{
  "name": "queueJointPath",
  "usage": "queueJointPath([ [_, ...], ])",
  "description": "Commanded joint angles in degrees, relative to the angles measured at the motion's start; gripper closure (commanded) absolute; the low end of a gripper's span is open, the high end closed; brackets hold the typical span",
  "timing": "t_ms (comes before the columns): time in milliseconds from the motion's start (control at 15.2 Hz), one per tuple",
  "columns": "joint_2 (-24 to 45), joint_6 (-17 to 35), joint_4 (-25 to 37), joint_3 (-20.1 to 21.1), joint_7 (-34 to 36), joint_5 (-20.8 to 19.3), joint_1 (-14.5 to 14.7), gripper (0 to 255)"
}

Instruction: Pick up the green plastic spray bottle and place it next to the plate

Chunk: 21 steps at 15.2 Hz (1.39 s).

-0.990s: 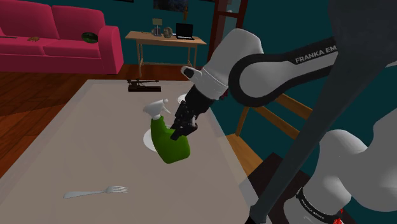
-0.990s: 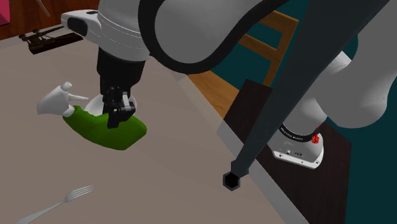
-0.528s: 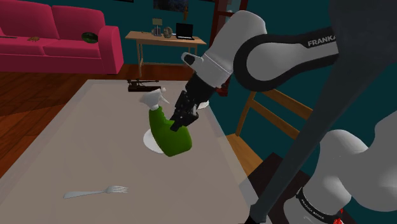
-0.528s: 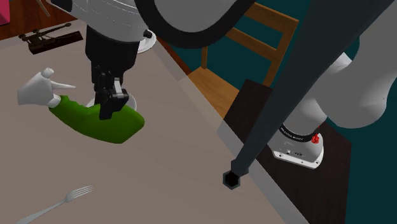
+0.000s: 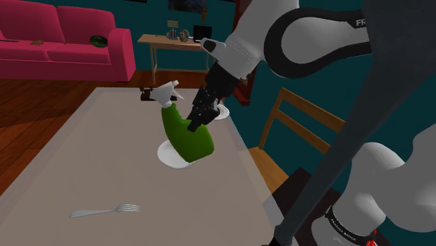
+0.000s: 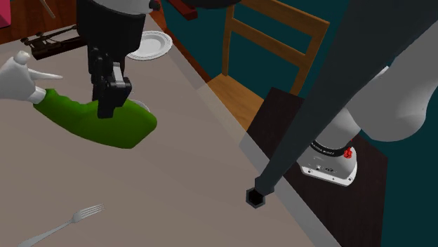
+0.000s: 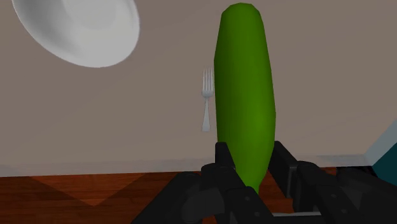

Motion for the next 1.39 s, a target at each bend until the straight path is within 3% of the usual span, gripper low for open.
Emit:
queueJointPath([
  [0,-0.3,-1.6,1.4,0.0,0.6,-0.4,-0.2,255],
  [792,-0.6,-10.3,9.9,0.0,3.2,-2.3,-0.8,255],
  [1320,6.3,-14.0,17.5,-8.4,-8.1,0.1,-3.3,255],
])
